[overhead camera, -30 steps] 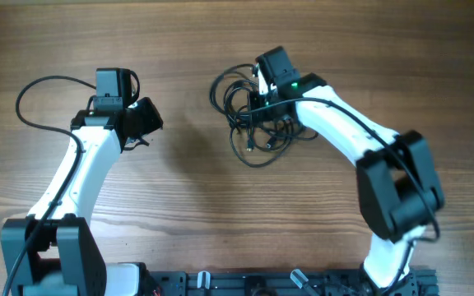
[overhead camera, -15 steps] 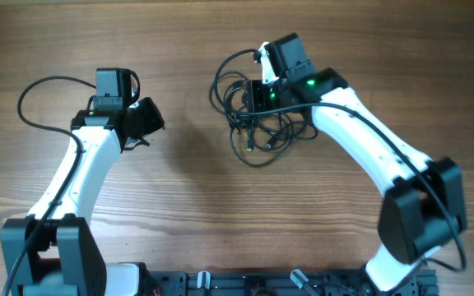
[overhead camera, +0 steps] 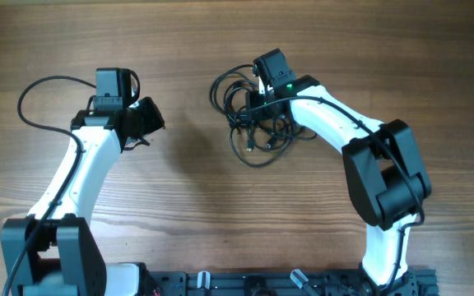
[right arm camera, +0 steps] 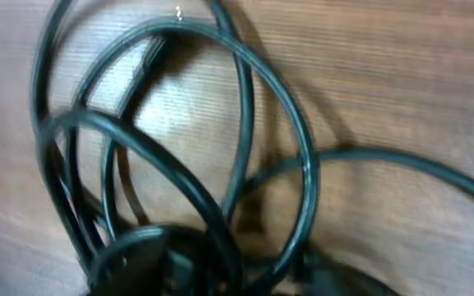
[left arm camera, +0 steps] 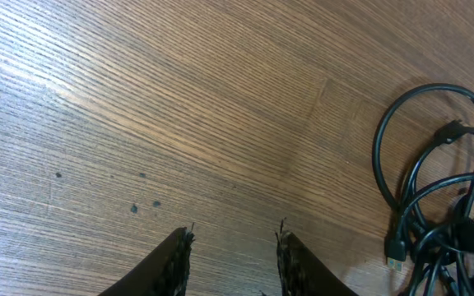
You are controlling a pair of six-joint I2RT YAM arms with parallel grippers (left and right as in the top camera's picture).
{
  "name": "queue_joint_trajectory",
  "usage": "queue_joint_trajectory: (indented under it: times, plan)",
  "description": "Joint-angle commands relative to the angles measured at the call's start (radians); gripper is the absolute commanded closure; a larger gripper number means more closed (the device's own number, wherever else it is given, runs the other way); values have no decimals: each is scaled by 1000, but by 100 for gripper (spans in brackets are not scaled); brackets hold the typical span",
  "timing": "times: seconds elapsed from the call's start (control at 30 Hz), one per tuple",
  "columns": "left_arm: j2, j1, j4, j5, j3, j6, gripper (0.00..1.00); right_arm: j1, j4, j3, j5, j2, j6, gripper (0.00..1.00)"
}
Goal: Untangle cables
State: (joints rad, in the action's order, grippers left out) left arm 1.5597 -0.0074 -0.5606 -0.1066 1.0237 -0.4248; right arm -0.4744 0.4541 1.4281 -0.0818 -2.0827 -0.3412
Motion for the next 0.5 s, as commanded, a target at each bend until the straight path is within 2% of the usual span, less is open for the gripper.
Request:
queue_joint_trajectory:
  times: [0.0,0.03,0.1,0.27,0.47]
  plan:
    - [8,-2,5,-13,-12,-2,63,10,-67,-3,-88,-18,-7,65]
    - [8,-2,7,-13,-12,-1,63,12,-79,-3,-129,-18,-8,69]
    - [8,-2,7,-12,-12,-1,63,22,-86,-3,-171,-18,-54,96]
    - [8,-2,7,-12,-12,-1,63,64,-87,-1,-303,46,-53,96]
    - [8,-2,7,-12,-12,-1,63,130,-72,-1,-689,210,-51,96]
